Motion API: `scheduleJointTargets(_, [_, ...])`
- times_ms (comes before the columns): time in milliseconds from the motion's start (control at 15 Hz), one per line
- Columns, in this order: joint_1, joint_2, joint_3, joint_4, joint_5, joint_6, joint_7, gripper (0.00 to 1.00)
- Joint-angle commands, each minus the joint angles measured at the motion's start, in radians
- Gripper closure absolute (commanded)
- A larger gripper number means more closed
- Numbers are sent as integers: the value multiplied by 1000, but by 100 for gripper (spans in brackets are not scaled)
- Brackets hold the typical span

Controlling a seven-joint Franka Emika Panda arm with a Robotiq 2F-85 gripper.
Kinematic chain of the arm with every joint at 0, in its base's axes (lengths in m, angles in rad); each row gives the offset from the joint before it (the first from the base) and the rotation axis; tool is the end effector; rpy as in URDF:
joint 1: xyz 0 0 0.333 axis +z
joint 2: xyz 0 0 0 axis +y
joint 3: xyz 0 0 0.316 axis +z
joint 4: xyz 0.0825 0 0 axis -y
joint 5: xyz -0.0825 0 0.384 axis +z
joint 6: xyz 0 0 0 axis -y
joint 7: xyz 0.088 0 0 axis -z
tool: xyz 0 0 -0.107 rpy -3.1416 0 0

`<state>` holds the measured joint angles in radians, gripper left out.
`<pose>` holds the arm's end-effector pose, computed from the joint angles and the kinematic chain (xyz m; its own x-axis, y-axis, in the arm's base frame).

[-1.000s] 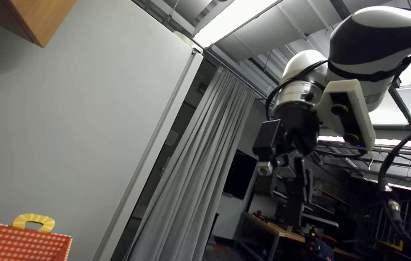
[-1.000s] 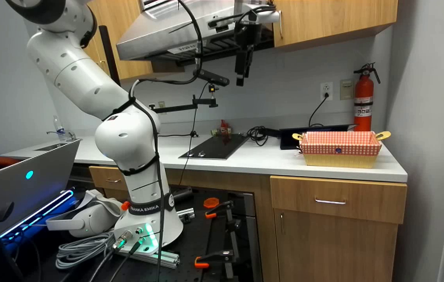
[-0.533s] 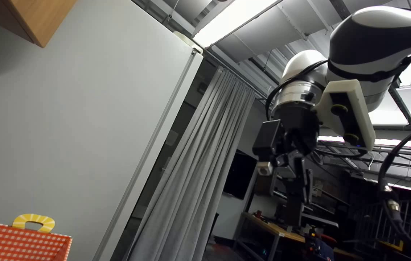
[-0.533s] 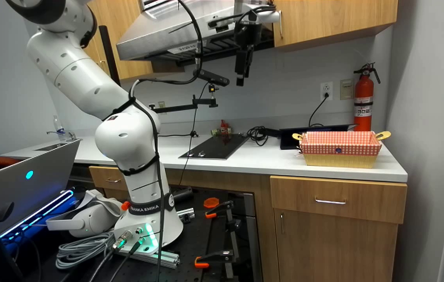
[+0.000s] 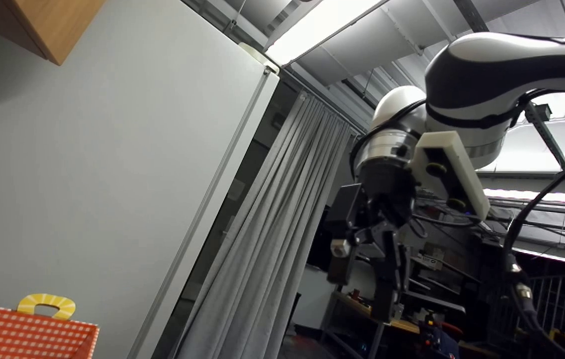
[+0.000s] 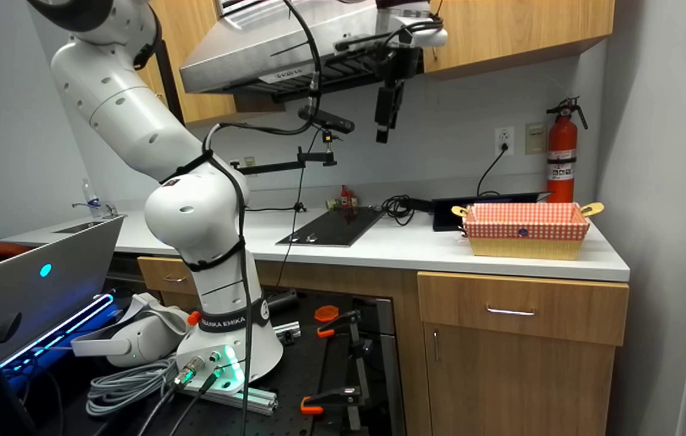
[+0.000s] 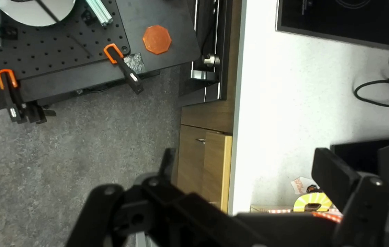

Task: Open the drawer on the far right

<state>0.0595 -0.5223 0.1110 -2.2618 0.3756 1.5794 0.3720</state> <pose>0.3654 0.1090 0.5490 0.9409 -0.2128 -0.2636 -0.2754 -0.9336 -0.2294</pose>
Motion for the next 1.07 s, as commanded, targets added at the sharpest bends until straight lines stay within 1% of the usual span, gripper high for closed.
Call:
scheduleJointTargets(0, [-20, 61, 6, -13, -16, 93, -57, 0])
scheduleJointTargets(267, [-20, 161, -1, -26, -47, 224, -91, 0])
scheduleJointTargets(533, [-22, 271, -21, -5, -69, 313, -120, 0])
scheduleJointTargets(733, [-27, 366, -50, 33, -54, 356, -146, 0])
scheduleJointTargets(1000, [-40, 498, -90, 113, -40, 356, -191, 0])
